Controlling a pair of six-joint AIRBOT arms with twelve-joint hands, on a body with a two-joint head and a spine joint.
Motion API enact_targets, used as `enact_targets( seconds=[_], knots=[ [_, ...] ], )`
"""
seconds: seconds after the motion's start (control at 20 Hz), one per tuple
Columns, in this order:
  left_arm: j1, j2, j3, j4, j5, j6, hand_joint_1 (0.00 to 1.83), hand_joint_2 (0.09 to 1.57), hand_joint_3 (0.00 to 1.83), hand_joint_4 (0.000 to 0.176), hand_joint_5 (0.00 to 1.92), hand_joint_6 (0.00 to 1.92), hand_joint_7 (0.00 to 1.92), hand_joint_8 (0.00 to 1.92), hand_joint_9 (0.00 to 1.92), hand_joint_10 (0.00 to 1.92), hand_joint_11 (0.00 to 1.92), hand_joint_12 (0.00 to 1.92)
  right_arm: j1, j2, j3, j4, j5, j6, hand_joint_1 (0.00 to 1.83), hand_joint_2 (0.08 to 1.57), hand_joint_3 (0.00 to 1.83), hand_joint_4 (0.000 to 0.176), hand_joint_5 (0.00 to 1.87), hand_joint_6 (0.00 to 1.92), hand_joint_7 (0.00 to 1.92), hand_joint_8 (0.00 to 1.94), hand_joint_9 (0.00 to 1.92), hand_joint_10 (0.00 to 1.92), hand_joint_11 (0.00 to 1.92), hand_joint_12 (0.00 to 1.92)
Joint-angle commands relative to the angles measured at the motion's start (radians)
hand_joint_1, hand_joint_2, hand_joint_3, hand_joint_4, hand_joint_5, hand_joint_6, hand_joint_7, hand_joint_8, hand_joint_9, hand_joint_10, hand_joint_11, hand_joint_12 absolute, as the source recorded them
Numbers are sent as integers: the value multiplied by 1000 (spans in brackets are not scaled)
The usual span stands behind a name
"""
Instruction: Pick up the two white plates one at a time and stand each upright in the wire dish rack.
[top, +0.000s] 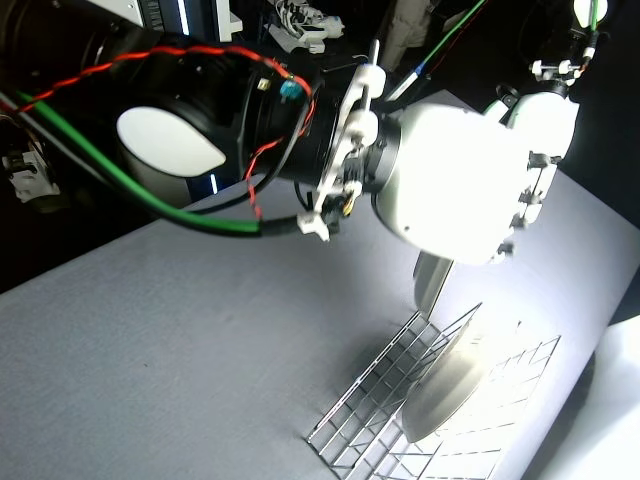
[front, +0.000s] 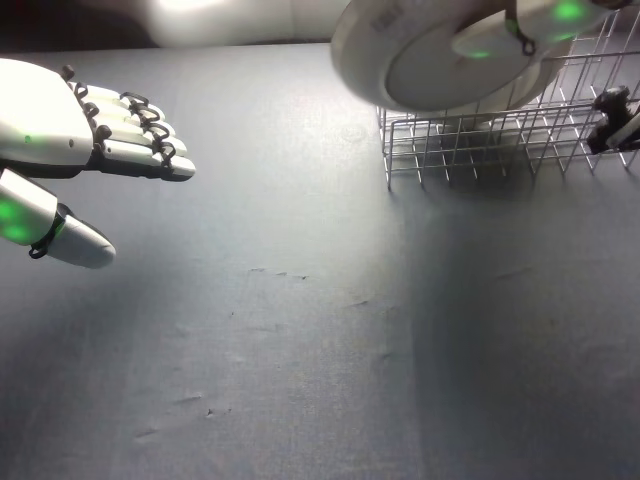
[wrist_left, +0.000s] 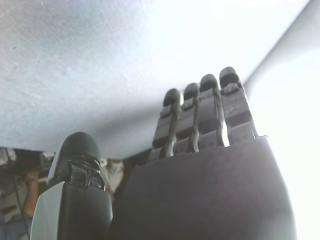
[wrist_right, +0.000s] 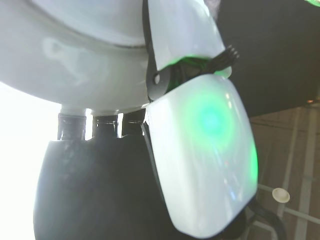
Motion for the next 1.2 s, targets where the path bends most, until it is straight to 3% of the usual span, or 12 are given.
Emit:
enact_targets(
  seconds=[0.0,0.1,0.15,0.4,0.5,0.6,0.9,0.95,1.0,1.05,1.1,1.15],
  knots=[
    [-16,10,0,-55,-3,-1,0,1241,4,0,57,21,29,11,3,1,1,0,17,5,6,15,141,15,1496,1066,0,0,971,919,1025,745,1071,823,924,1398],
    [-16,10,-1,-56,-6,-3,0,1240,1,0,46,1,9,0,2,0,2,1,6,5,22,15,141,13,1496,1065,0,0,982,899,1023,753,1069,825,921,1403],
    [-16,10,-1,-56,-6,-4,0,1235,0,0,31,0,1,0,0,0,0,0,-2,5,31,15,141,11,1408,1072,3,0,987,951,1018,803,1067,934,935,1084],
    [-14,10,0,-55,-7,-4,0,1234,0,0,47,8,12,5,0,0,0,0,-44,5,72,14,147,1,1387,1076,0,0,983,969,1026,808,1065,961,1010,852],
    [-14,10,-1,-55,-7,-4,0,1238,0,0,62,10,27,8,1,0,1,0,-62,5,81,14,151,-9,1386,1082,0,0,969,985,1014,828,1051,992,1002,856],
    [-14,10,-2,-56,-10,-4,0,1234,0,0,58,6,20,3,0,0,0,0,-80,5,87,14,160,-27,1491,1071,0,0,960,926,1003,781,1052,863,935,1383],
    [-14,9,-5,-56,-12,-4,0,1235,0,0,76,7,37,6,8,1,3,4,-133,4,111,-26,187,-31,1495,1072,0,0,963,936,1005,773,1053,852,919,1410],
    [-14,9,-6,-56,-12,-4,0,1236,1,0,67,3,32,3,2,0,0,0,-139,3,112,-26,192,-32,1409,1071,2,0,983,958,1032,779,1067,933,946,1074],
    [-14,9,-8,-56,-12,-4,0,1233,0,0,81,8,46,8,13,5,8,3,-146,3,114,-26,196,-36,1479,1063,2,0,981,915,1030,751,1071,842,938,1321],
    [-14,9,-10,-56,-12,-4,0,1231,0,0,98,13,66,14,33,12,28,13,-155,2,116,-27,203,-40,1405,1073,2,0,980,965,1024,795,1066,939,948,1061],
    [-14,9,-11,-56,-12,-4,0,1234,0,0,64,2,32,2,6,2,5,2,-164,2,119,-27,211,-44,1477,1070,7,0,963,950,1011,780,1048,879,920,1339],
    [-14,9,-12,-56,-12,-4,0,1232,0,0,55,0,21,0,0,0,0,0,-177,0,125,-31,220,-48,1492,1070,5,0,963,936,1009,784,1046,866,912,1399]
  ],
)
